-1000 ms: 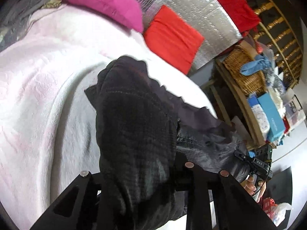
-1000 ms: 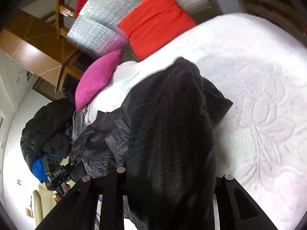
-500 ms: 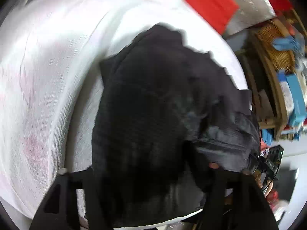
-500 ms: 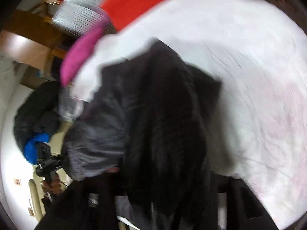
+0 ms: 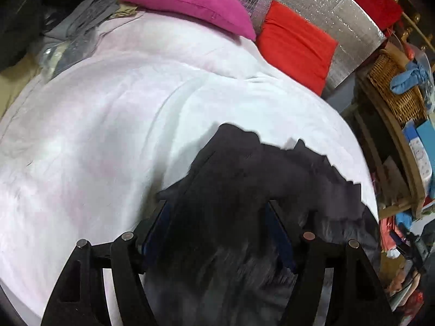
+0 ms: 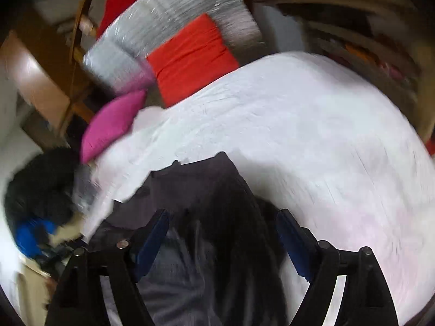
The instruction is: Fold large clothes
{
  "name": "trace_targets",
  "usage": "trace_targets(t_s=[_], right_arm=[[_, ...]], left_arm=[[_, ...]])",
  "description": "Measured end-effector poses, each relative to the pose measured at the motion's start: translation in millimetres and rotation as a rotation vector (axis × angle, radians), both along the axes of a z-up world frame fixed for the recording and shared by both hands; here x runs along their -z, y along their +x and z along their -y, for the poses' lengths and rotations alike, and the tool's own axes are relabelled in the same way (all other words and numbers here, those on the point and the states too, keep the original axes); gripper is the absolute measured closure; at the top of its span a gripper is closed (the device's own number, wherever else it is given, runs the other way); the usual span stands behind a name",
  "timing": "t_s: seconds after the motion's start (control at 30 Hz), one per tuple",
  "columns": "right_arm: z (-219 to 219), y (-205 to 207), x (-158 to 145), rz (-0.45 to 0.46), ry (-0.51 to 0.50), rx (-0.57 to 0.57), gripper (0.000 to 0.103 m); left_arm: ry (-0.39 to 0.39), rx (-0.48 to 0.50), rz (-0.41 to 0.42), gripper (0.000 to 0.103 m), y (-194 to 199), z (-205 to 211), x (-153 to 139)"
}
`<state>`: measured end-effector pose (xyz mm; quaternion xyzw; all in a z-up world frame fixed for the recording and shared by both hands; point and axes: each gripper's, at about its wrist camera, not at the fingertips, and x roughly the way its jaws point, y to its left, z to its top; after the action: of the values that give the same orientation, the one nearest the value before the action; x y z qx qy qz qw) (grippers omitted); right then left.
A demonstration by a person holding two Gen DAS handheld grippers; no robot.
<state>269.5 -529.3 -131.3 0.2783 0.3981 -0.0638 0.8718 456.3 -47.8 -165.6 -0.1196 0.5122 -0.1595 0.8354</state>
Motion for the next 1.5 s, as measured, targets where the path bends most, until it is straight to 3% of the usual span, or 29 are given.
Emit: trace_targets(t_s=[0.07,0.2,0.3,0.33,0.37,0.4,0.47,0.57,0.7,0.77,0.87,1.0,1.03,1.13,1.23,1.27,1.33,1.5], right_arm=[[-15.4,32.6,7.2,-0.057,-0.078,-0.027,0.019],[-23.2,70.8,51.3,-0.225,-0.107,-0.087,0.019],[-27.3,79.9,75.1,-0.288,-0.107,-0.094,0.021],[-31.9,80.4,72.6,-0.281,-0.14,-0.106,0.035],[-36.2,80.3,68.6,-0.269,-0.177,-0.117,0.058],[-41.1,80.4,63.6,-0.261,-0.227,-0.12,0.071],[-45.1,78.9,55.1,-0.253,-0.292,-0.087,0.085],[-53.0,79.1,41.6,-0.209,-0.367,-0.046,0.09],[-41.4,83.7,34.9,-0.165,-0.364,0.05,0.091],[-26.7,82.5,51.8,-0.206,-0.346,0.099,0.091],[-9.7,83.2,84.6,-0.26,-0.232,0.114,0.09],[-0.8,71.0,70.1,-0.186,-0.16,0.139,0.084],[3.0,67.5,68.8,-0.181,-0.137,0.142,0.081],[9.5,55.9,64.0,-0.166,-0.113,0.16,0.067],[6.6,40.9,47.1,-0.1,-0.146,0.164,0.062],[4.1,33.8,38.0,-0.069,-0.159,0.157,0.046],[-7.2,20.4,21.7,0.005,-0.187,0.147,0.035],[-55.6,22.8,5.6,0.061,-0.25,-0.011,0.036]], left_arm=[[0.022,0.012,-0.017,0.029,12.5,13.5,8.4],[0.07,0.009,-0.085,0.029,24.0,12.5,35.0],[0.061,0.016,-0.049,0.035,25.4,11.2,37.1],[0.063,0.019,-0.035,0.05,25.8,11.2,35.8],[0.067,0.023,-0.025,0.061,25.4,9.0,34.6],[0.069,0.025,-0.009,0.064,24.5,8.2,34.1],[0.076,0.02,0.014,0.079,23.7,11.1,34.9],[0.055,0.006,0.09,0.086,21.6,14.0,22.7],[0.071,-0.05,0.181,0.086,19.7,9.7,8.7],[0.1,-0.07,0.135,0.085,27.1,10.1,26.2],[0.128,-0.065,0.018,0.079,38.5,15.1,60.5],[0.101,-0.113,0.012,0.065,37.9,4.0,55.4],[0.097,-0.128,0.008,0.056,37.6,1.0,54.2],[0.069,-0.152,0.001,0.054,34.1,-7.4,47.6],[0.107,-0.165,0.069,0.054,22.9,-12.0,26.7],[0.12,-0.169,0.097,0.053,18.3,-11.0,19.4],[0.132,-0.161,0.158,0.047,6.6,-8.8,4.3],[0.148,-0.042,0.269,0.042,-44.6,16.8,-16.4]])
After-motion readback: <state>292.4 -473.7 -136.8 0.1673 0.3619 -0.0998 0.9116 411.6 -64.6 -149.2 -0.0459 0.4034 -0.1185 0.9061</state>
